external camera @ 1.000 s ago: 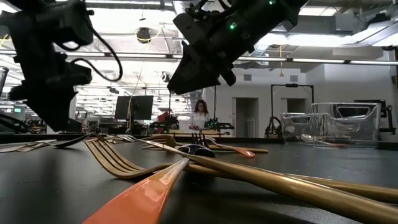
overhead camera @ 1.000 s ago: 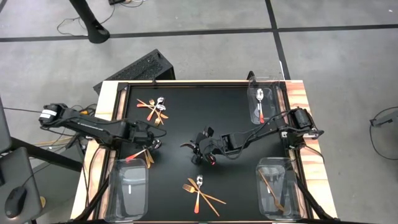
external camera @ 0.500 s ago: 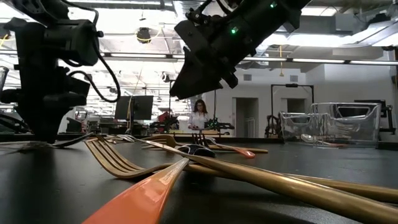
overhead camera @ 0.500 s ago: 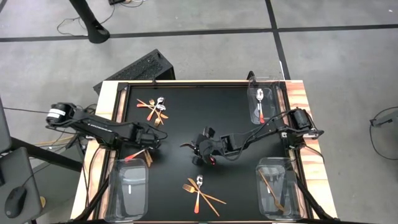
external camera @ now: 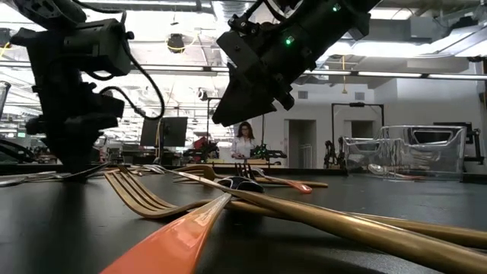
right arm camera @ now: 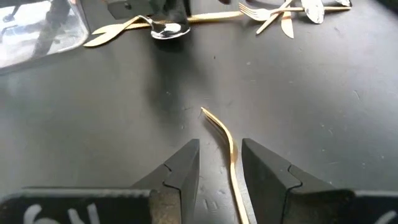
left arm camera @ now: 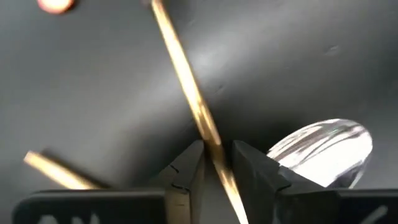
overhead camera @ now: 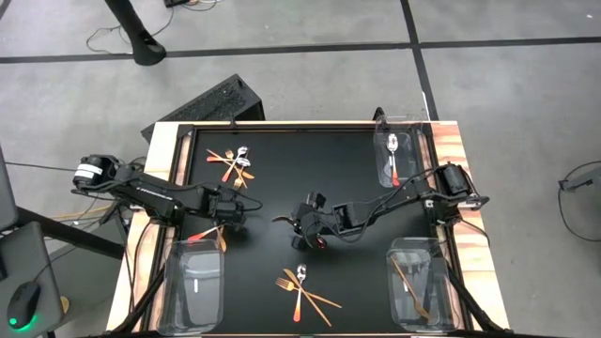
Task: Sort silverware by color (type)
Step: Put the gold table knife into the bottom left transparent bin
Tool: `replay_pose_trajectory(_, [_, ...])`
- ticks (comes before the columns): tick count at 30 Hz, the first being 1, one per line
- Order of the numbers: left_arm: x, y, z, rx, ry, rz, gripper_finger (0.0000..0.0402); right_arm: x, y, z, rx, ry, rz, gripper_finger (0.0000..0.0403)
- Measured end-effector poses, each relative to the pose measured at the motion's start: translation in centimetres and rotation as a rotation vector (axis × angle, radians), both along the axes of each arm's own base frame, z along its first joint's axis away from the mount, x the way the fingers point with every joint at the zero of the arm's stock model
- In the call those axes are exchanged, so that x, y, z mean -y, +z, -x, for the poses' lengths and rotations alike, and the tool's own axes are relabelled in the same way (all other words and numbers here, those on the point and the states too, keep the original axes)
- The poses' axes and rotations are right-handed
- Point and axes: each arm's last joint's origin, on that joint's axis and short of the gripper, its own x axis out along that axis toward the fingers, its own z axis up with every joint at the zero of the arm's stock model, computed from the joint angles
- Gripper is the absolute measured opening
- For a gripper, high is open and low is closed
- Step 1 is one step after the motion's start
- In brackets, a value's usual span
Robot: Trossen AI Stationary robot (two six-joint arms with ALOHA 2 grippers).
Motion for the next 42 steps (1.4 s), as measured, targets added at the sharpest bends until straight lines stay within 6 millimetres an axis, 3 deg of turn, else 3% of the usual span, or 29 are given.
replay_pose_trajectory(7, [-0.6, -1.0, -1.6, 0.006, -0.078, -0.041, 0.0015, -0.8, 0.0, 0.1, 0.004, 0.012, -0.01, 0.0143])
replay_pose_trajectory(12, [-0.6, -0.5, -2.1, 0.023, -0.122, -0.065, 0.001, -1.3, 0.0, 0.3, 0.013, -0.013, -0.011, 0.0143])
replay_pose_trajectory(17, [-0.5, 0.7, -3.1, 0.062, -0.182, -0.093, 0.0011, -1.6, 0.0, 0.7, 0.003, -0.072, 0.028, 0.0143])
replay_pose_trajectory(26, [-0.3, 4.6, -6.5, 0.202, -0.336, -0.248, 0.0011, -1.4, 0.4, 2.2, -0.066, -0.18, 0.051, 0.0143])
replay_pose_trajectory(33, [0.5, 6.4, -8.7, 0.433, -0.44, -0.36, 0.0011, -2.5, 2.0, 3.9, -0.081, -0.21, 0.087, 0.014])
replay_pose_trajectory(42, [3.7, 8.3, -9.9, 0.678, -0.607, -0.413, 0.0011, -3.6, 0.0, 5.5, -0.085, -0.259, 0.012, 0.0106])
